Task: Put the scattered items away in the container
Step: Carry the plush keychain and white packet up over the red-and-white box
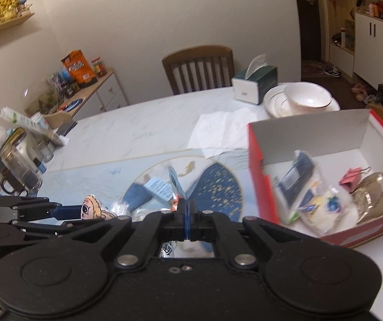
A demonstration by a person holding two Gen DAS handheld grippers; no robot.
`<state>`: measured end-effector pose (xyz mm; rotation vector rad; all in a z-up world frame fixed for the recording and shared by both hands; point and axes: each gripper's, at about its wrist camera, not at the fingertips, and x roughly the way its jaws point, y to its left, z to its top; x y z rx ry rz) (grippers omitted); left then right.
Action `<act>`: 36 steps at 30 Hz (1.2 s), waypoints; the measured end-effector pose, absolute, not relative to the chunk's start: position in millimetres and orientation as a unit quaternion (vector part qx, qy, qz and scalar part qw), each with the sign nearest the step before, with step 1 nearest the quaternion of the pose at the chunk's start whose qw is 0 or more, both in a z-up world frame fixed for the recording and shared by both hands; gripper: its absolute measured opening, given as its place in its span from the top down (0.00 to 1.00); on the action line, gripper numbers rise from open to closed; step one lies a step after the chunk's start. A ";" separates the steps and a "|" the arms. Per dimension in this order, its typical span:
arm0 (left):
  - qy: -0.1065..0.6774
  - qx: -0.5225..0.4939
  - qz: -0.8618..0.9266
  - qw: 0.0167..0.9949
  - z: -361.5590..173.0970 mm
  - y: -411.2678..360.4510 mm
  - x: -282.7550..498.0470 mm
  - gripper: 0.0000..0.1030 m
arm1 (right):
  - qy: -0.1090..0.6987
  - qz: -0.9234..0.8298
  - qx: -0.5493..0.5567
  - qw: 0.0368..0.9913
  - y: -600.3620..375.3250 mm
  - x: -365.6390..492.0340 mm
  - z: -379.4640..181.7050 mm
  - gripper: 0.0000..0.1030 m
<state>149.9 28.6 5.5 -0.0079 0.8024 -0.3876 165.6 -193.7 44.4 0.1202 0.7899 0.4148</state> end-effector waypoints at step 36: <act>0.359 0.089 -0.274 0.888 29.0 -187.4 216.7 0.67 | 0.344 0.123 0.047 0.930 -375.0 218.7 60.4 1.00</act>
